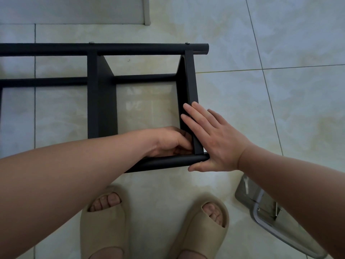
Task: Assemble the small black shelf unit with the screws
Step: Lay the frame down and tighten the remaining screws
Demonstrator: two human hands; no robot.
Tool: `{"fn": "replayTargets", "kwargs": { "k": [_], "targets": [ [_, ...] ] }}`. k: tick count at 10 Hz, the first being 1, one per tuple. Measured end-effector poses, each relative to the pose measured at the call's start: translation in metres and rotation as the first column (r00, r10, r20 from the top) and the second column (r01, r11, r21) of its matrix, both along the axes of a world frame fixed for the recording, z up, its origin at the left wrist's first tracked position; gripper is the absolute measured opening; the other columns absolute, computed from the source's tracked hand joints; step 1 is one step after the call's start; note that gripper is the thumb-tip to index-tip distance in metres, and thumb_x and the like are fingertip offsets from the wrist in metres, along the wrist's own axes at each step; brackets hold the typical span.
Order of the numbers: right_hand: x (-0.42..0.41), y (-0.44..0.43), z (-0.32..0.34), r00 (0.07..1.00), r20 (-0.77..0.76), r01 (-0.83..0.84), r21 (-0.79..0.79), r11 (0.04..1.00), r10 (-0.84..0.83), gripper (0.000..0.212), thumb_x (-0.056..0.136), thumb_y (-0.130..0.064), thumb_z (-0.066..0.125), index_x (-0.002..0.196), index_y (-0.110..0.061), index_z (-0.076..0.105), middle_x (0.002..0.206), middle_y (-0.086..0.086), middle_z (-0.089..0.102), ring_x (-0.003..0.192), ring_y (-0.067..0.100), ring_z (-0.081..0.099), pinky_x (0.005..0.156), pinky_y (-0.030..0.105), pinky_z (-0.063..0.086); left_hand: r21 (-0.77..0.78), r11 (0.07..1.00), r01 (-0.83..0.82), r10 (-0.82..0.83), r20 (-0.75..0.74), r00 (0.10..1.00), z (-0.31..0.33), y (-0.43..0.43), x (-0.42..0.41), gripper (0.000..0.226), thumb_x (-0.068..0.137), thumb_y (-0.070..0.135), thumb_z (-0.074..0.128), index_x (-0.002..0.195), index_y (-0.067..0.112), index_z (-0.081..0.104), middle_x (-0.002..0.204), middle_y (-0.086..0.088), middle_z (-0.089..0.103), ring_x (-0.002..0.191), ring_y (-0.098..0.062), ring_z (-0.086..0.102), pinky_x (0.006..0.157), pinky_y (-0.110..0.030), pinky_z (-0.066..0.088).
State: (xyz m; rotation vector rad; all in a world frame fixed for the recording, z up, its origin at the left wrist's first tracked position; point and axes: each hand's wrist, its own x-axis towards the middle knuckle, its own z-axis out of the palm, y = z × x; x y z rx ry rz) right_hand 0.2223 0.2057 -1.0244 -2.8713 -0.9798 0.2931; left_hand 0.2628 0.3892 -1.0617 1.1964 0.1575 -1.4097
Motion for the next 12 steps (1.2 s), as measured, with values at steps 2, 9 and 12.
{"fn": "replayTargets", "kwargs": {
  "k": [2, 9, 12],
  "targets": [
    [-0.0002, 0.0001, -0.0010, 1.000, 0.001, 0.001, 0.012, 1.000, -0.001, 0.119, 0.078, -0.088, 0.044, 0.160, -0.004, 0.021, 0.169, 0.014, 0.009, 0.157, 0.030, 0.005, 0.119, 0.056, 0.028, -0.049, 0.998, 0.036, -0.037, -0.030, 0.999, -0.0026, 0.0031, -0.0041, 0.013, 0.084, 0.004, 0.057, 0.094, 0.005, 0.066, 0.083, -0.009, 0.067, 0.078, -0.019, 0.065, 0.074, -0.029, 0.052],
    [0.0003, 0.0000, -0.0002, 1.000, 0.001, 0.001, 0.023, 1.000, -0.001, 0.119, 0.078, -0.087, 0.047, 0.159, -0.002, 0.023, 0.168, 0.015, 0.011, 0.157, 0.032, 0.007, 0.117, 0.056, 0.030, 0.003, 1.000, 0.009, -0.009, 0.034, 0.999, -0.0027, -0.0004, -0.0014, 0.018, 0.088, -0.011, 0.053, 0.093, 0.004, 0.063, 0.080, -0.012, 0.061, 0.071, -0.020, 0.062, 0.071, -0.030, 0.051],
    [0.0003, 0.0009, 0.0007, 1.000, -0.005, 0.001, 0.029, 1.000, -0.001, 0.119, 0.078, -0.086, 0.048, 0.158, -0.002, 0.024, 0.168, 0.016, 0.012, 0.156, 0.032, 0.008, 0.117, 0.056, 0.031, -0.031, 0.999, 0.042, -0.043, -0.030, 0.999, 0.0008, 0.0006, -0.0022, 0.018, 0.092, -0.004, 0.049, 0.095, 0.004, 0.065, 0.080, -0.009, 0.068, 0.073, -0.018, 0.068, 0.068, -0.027, 0.055]
  ]
}}
